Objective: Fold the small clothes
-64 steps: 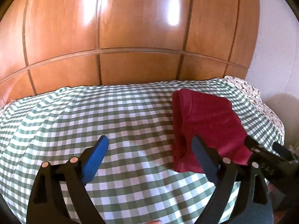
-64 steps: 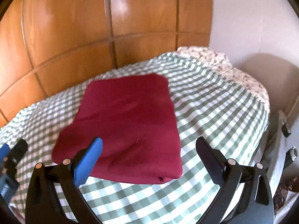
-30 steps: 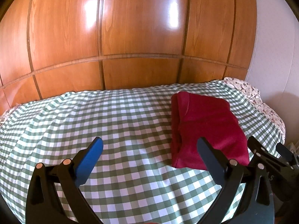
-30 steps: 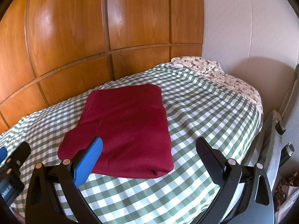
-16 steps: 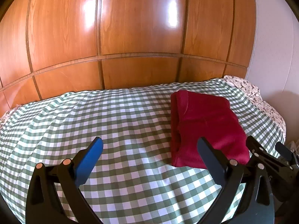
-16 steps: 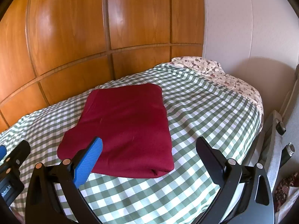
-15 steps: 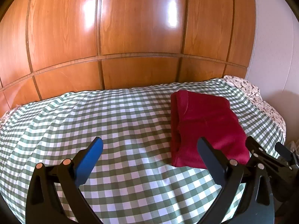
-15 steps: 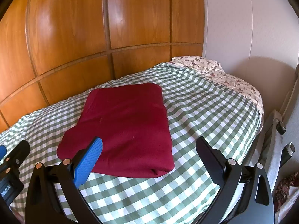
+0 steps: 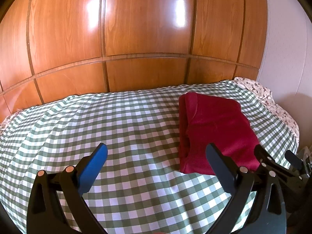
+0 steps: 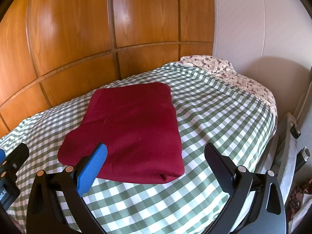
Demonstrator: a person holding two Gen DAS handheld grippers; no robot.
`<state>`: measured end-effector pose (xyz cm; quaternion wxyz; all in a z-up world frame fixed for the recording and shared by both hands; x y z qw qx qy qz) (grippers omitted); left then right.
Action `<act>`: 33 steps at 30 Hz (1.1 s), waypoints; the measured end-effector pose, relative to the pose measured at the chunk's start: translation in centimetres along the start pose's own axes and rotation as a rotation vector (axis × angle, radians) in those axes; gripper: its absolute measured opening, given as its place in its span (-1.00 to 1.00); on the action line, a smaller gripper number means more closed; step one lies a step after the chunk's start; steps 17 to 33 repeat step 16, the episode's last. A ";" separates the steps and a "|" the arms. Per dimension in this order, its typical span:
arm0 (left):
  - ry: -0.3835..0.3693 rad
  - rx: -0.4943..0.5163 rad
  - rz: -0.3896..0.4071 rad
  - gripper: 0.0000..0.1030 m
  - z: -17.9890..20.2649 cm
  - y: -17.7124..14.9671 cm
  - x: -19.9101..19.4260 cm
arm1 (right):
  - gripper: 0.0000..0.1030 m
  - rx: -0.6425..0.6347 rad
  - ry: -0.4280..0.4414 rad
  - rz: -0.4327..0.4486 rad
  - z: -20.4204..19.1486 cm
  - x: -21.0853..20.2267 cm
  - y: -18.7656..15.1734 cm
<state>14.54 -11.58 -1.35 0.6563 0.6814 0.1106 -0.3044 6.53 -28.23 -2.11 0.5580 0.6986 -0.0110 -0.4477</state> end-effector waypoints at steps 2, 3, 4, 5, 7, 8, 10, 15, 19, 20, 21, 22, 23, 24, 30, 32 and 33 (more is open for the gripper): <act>0.004 -0.004 0.000 0.95 0.0 -0.1 0.2 | 0.92 0.001 0.001 -0.004 0.0 0.2 -0.1; 0.005 -0.002 0.001 0.95 -0.1 -0.1 0.3 | 0.92 0.001 0.001 -0.004 0.0 0.2 -0.1; 0.010 0.001 0.001 0.95 -0.1 -0.1 0.3 | 0.92 0.000 0.001 -0.005 0.0 0.3 -0.1; 0.017 0.002 0.001 0.95 -0.2 -0.1 0.4 | 0.92 0.000 0.001 -0.006 0.0 0.3 -0.1; 0.015 -0.004 -0.018 0.95 -0.3 -0.4 0.9 | 0.92 -0.005 -0.002 -0.007 0.1 0.4 -0.3; 0.017 -0.018 -0.037 0.95 -0.4 -0.6 1.2 | 0.92 -0.006 -0.001 -0.009 0.1 0.5 -0.3; 0.023 -0.044 -0.059 0.95 -0.8 -0.8 1.7 | 0.92 0.001 0.004 -0.016 0.5 0.9 -0.2; 0.040 -0.050 -0.087 0.95 -1.4 -1.4 2.7 | 0.92 0.069 -0.003 0.007 3.3 1.9 1.9; 0.046 -0.047 -0.088 0.95 -1.5 -1.5 2.8 | 0.92 0.087 -0.018 0.008 4.3 2.6 2.5; 0.046 -0.047 -0.088 0.95 -1.5 -1.5 2.8 | 0.92 0.087 -0.018 0.008 4.3 2.6 2.5; 0.046 -0.047 -0.088 0.95 -1.5 -1.5 2.8 | 0.92 0.087 -0.018 0.008 4.3 2.6 2.5; 0.046 -0.047 -0.088 0.95 -1.5 -1.5 2.8 | 0.92 0.087 -0.018 0.008 4.3 2.6 2.5; 0.046 -0.047 -0.088 0.95 -1.5 -1.5 2.8 | 0.92 0.087 -0.018 0.008 4.3 2.6 2.5; 0.046 -0.047 -0.088 0.95 -1.5 -1.5 2.8 | 0.92 0.087 -0.018 0.008 4.3 2.6 2.5; 0.046 -0.047 -0.088 0.95 -1.5 -1.5 2.8 | 0.92 0.087 -0.018 0.008 4.3 2.6 2.5; 0.046 -0.047 -0.088 0.95 -1.5 -1.5 2.8 | 0.92 0.087 -0.018 0.008 4.3 2.6 2.5; 0.046 -0.047 -0.088 0.95 -1.5 -1.5 2.8 | 0.92 0.087 -0.018 0.008 4.3 2.6 2.5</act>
Point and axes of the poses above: each gripper's, at about its wrist camera, not at the fingertips, and x roughly the way its jaws point, z to its right, y to its top, the point moved 7 cm from there along x, roughly the way its jaws point, and after that the axes turned 3 degrees about z, right-handed, at the moved point
